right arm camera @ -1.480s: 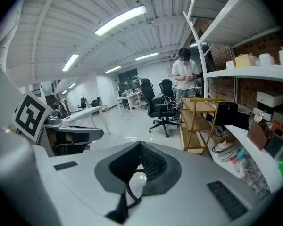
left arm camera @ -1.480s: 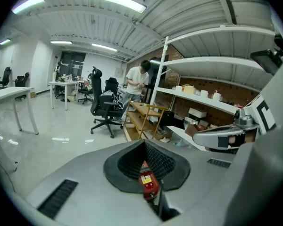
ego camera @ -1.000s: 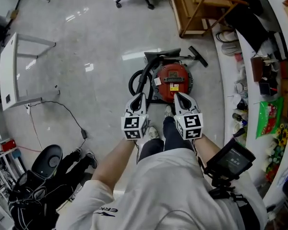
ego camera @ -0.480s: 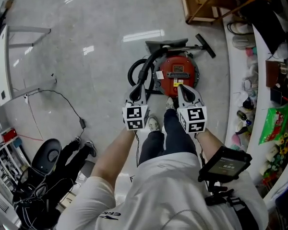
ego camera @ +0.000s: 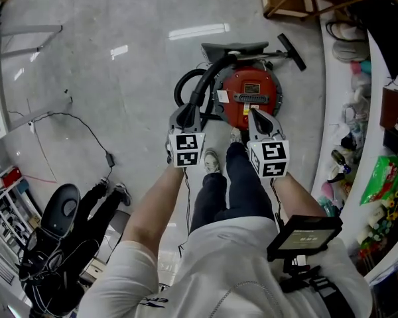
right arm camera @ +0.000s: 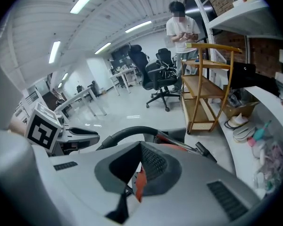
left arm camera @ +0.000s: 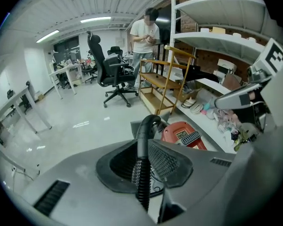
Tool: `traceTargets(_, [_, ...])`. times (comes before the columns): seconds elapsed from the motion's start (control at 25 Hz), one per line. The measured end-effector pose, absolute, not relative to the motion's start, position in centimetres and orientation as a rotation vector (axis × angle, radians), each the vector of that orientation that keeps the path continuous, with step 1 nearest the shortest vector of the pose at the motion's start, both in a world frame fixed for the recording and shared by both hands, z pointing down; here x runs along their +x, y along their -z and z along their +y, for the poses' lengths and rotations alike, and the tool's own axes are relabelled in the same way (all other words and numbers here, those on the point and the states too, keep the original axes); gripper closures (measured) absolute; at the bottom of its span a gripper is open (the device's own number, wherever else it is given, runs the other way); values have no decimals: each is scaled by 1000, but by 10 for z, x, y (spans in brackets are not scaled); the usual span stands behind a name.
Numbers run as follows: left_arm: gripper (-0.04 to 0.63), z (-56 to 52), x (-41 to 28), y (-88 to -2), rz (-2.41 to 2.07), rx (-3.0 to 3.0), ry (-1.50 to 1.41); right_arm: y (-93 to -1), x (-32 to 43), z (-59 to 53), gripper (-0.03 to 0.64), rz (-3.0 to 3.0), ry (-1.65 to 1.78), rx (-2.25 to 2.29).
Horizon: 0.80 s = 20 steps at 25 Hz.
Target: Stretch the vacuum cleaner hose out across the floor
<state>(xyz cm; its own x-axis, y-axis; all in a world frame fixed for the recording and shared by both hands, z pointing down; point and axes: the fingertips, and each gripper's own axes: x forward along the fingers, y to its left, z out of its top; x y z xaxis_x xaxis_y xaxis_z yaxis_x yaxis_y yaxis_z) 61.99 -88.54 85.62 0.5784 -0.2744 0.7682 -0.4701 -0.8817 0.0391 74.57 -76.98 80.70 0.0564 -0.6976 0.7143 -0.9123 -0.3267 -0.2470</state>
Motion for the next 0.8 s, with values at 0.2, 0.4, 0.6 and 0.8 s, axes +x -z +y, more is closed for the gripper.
traceTargets(0.2, [403,-886,630,-885,-465,2563,-1222,-821,750,-771,618,-1632,-1150,2058])
traceTargets(0.4, [325,-883,635,-916,-314,2491,-1265,-831,756,-764,618,-1623,-1167,2060])
traceTargets(0.6, [325,-884,642,-928,-263,2484,-1275,-839,758,-756,618,-1616,-1185,2059])
traceTargets(0.8, [325,-886,651,-941,-232,2476,-1269,-845,758,-752,618,-1617,-1200,2049])
